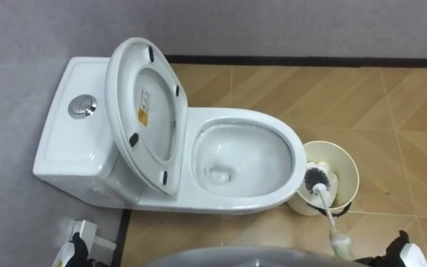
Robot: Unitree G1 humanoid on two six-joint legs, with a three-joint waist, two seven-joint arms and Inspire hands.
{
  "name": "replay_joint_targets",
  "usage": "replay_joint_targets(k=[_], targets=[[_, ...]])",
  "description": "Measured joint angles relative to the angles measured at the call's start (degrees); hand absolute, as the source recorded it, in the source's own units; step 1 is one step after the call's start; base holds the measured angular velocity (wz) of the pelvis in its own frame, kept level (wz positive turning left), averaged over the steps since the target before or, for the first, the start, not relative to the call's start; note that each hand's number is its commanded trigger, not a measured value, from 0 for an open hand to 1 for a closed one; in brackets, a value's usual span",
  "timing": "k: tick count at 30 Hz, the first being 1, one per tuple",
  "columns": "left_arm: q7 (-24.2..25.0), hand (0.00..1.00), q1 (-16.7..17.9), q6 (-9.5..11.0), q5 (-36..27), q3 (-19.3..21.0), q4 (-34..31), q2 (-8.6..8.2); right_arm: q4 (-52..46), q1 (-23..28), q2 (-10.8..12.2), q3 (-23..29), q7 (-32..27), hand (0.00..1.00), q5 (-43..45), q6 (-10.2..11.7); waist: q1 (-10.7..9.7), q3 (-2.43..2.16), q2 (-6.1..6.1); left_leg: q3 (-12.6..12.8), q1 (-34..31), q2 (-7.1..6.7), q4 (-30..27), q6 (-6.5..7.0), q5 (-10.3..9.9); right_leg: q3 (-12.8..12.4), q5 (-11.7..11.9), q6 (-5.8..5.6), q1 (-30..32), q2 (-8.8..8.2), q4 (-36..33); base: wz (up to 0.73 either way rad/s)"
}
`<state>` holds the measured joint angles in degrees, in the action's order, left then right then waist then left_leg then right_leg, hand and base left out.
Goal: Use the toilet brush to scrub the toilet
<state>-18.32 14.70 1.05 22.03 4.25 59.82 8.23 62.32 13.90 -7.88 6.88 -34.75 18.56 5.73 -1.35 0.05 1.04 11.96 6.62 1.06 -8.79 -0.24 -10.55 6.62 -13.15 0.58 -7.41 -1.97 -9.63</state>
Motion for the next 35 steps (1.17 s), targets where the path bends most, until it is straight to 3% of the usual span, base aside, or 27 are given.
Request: replay_joint_targets(k=[14,23,35], targets=[[1.32,0.0,-0.62,0.1,-0.02,-0.09,1.65,-0.02,0.68,-0.81,0.0,-0.09,3.08,0.0,-0.29,-0.47,-0.07,0.31,-0.74,-0.01,-0.01,-0.03,0.07,0.0,0.0,-0.14,-0.01,-0.01,0.03,-0.04,0.1,0.0],[2.43,0.0,-0.01,-1.59,0.17,0.36,1.64,-0.02,4.4,-2.41,-0.03,-0.03,8.67,0.0,-2.91,-2.29,-0.05,0.24,-0.95,-0.35,-0.09,-0.03,0.08,0.0,0.0,-0.03,0.0,0.0,0.03,-0.01,0.05,0.01],[6.81,0.0,0.3,-6.18,2.75,0.32,1.63,-0.13,9.57,-2.07,-0.23,-3.57,27.24,0.0,-5.24,-9.53,-0.27,0.01,-1.52,-2.08,0.06,-0.24,-0.2,0.0,0.0,1.39,-0.06,-0.07,-0.75,-0.54,-0.08,0.06]])
